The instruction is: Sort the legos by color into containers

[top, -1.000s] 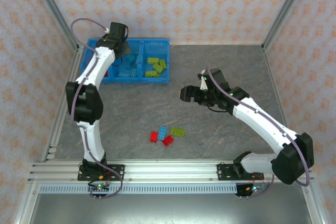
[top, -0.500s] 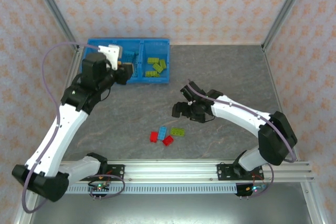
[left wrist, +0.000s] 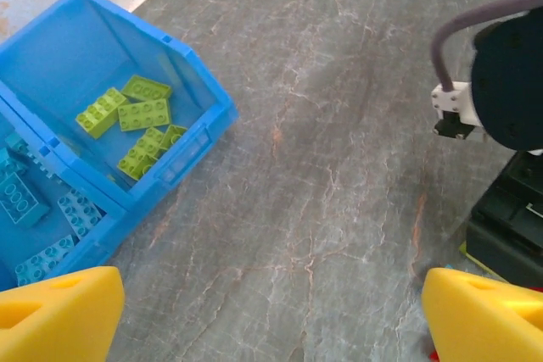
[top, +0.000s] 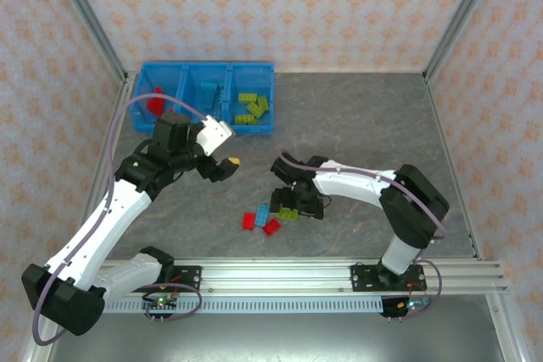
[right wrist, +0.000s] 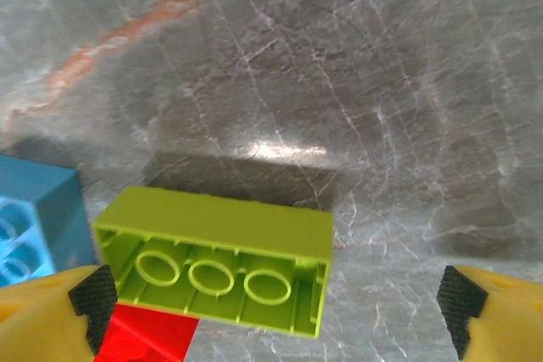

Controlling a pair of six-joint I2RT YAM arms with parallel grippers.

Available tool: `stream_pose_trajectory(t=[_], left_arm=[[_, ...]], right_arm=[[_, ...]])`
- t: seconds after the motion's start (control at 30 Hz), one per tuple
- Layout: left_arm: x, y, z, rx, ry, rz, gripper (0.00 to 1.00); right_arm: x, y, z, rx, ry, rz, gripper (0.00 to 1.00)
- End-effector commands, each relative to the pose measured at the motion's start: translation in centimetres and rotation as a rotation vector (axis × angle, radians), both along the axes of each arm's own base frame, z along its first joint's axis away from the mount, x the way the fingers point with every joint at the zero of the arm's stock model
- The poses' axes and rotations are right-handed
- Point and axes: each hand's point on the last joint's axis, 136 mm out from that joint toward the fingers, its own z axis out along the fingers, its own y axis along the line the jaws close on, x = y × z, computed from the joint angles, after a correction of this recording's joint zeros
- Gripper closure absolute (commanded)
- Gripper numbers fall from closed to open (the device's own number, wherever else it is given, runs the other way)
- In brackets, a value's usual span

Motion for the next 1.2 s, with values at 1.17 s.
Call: stream_pose_trajectory(t=[1.17], left_arm=[[0.4, 1.2, -2.4, 0.130, -0.034, -0.013, 0.03]], right_arm=[[4.2, 0.9, 0.4, -0.104, -0.216, 0.316, 0.09]])
